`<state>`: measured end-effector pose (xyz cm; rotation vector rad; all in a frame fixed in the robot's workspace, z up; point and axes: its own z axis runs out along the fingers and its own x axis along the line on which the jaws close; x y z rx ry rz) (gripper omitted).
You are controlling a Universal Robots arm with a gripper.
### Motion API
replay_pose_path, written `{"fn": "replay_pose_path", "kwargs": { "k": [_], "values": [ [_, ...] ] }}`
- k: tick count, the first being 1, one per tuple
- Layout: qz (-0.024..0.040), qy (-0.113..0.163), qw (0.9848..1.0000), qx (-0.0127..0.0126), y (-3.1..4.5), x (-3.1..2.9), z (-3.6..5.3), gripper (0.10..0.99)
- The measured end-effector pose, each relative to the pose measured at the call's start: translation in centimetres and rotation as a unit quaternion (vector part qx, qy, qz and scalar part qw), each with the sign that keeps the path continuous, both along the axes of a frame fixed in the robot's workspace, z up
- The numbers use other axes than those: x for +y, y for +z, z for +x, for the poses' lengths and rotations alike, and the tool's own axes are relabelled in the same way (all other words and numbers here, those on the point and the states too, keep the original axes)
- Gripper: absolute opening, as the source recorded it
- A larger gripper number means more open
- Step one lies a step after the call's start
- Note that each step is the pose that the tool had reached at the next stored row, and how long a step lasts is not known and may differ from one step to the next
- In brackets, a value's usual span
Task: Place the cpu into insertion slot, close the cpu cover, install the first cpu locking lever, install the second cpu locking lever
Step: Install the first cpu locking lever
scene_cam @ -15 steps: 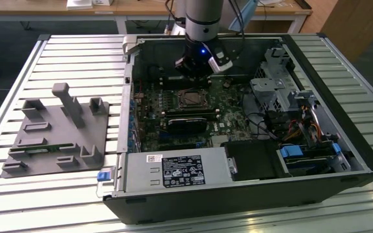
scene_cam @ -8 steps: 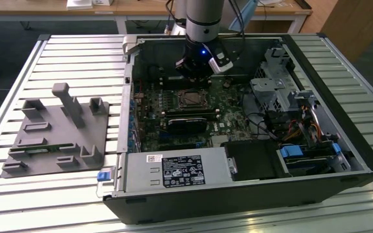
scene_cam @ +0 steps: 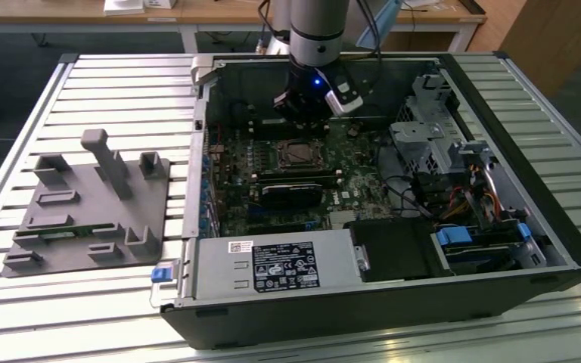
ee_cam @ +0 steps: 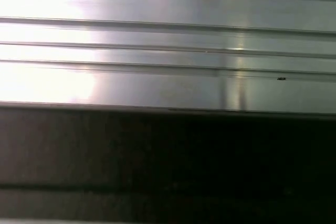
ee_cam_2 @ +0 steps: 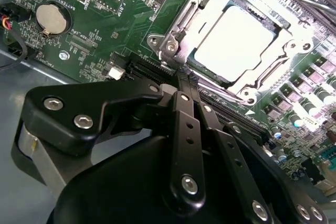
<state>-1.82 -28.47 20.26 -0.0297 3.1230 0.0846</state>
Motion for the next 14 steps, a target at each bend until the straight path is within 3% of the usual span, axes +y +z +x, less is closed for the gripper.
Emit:
{"fn": "replay_pose_path", "kwargs": {
  "k": [11, 14],
  "values": [
    [-0.0136, 0.0, 0.9999, 0.0001, -0.54, 0.0, 0.12, 0.106],
    [-0.0142, 0.0, 0.9999, 0.0003, -0.66, 0.0, 0.14, 0.106]
  ]
}}
